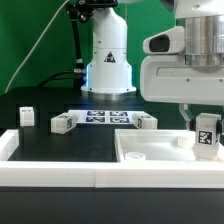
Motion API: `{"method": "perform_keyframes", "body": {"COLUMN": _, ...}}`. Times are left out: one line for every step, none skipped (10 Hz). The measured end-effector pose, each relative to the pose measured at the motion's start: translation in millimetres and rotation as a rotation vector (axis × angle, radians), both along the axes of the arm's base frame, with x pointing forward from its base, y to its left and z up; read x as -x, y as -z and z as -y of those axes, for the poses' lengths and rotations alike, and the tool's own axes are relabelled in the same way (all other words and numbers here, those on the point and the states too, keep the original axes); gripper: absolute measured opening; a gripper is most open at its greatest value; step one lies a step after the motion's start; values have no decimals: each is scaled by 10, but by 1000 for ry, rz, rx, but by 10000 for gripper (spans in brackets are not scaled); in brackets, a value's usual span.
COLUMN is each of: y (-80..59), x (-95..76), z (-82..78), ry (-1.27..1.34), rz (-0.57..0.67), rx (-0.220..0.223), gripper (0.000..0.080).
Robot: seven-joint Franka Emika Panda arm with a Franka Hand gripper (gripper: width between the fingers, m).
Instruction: Assemble one leg
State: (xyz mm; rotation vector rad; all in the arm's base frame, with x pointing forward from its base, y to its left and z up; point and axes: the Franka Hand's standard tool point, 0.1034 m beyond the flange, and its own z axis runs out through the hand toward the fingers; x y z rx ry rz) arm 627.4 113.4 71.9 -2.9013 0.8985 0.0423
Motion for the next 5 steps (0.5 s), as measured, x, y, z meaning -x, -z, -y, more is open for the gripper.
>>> {"method": "perform_keyframes", "body": {"y": 0, "x": 0, "z": 1, "ry": -1, "rz": 0, "rx": 0, "gripper": 290}}
{"method": "perform_keyframes", "body": {"y": 1, "x": 0, "z": -1, "ry": 25, "rz": -2, "rx": -2, "gripper": 290}}
{"method": "perform_keyframes", "body": {"y": 4, "x": 0, "z": 4, "ry": 158, "rz": -10, "rx": -7, "gripper": 290}}
{"method": "perform_keyframes", "body": {"y": 8, "x": 7, "z": 11, "ry": 305, "rz": -13, "rx": -10, "gripper": 290}}
{"method": "perform_keyframes", "body": {"y": 9, "x": 14, "z": 17, "ry": 413, "rz": -11, "rx": -14, "gripper": 290}}
